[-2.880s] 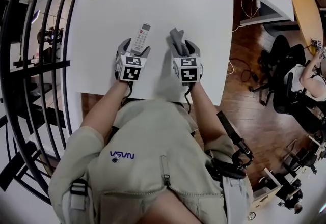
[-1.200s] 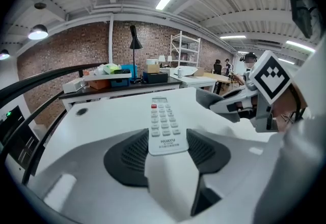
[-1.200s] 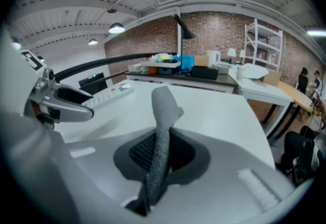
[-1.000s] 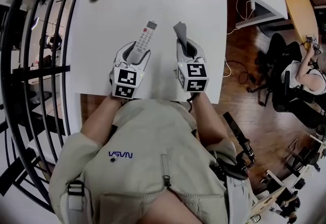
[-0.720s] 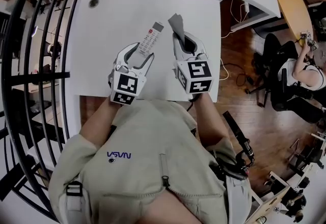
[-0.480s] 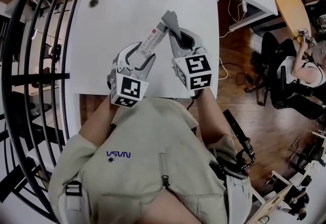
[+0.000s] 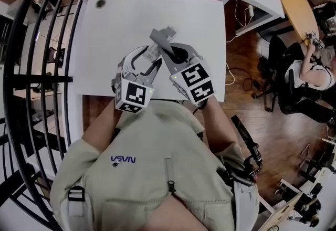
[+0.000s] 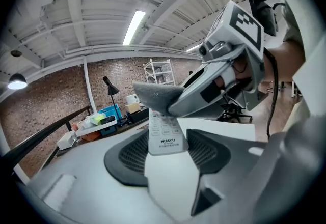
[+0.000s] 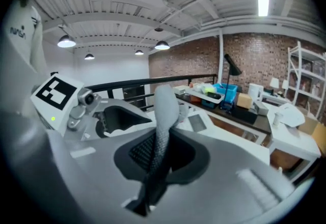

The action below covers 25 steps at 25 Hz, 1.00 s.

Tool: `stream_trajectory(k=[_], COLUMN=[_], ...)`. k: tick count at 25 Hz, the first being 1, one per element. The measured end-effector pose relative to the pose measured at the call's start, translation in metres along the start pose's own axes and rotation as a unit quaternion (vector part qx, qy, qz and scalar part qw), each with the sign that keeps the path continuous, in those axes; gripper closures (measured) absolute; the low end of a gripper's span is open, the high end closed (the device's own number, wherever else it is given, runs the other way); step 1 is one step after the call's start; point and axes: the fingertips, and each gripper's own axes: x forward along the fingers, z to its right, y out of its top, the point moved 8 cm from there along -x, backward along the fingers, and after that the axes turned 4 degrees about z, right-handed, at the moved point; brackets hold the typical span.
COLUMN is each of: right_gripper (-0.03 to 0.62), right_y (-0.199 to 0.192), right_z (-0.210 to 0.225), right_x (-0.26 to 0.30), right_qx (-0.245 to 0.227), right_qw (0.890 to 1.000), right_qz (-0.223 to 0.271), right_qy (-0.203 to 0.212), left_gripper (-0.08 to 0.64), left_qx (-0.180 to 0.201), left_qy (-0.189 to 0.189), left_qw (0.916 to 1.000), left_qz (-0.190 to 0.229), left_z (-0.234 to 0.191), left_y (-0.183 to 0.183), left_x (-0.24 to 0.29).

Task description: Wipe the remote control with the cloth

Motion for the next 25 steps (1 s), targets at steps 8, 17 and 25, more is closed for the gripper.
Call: stream_trajectory(k=[8,17,25], right_gripper=[0.571,0.571,0.571], right_y=[0.014,0.030,0.027], right_z=[-0.032,0.038,-0.010], right_x=[-0.003,-0.005,0.018], right_qx=[-0.046,-0.032,-0.075], right_qw=[0.998,0.990,0.994], right_qz=[-0.023,-0.038,-0.079], right_qy=[0.046,-0.129,-0.023], left_gripper=[0.318,0.318,0.318], left_qx=[0.015,0.041,0.046], left_qy=[-0.002,-0.007,-0.005], left_qw=[0.9998,0.9990,0.9989], left_qz=[0.013,0.015,0.007], left_z=[0.003,0.007,0.007], left_y=[-0.001,0.002,-0.004], left_x=[-0.009,-0.011,-0.010])
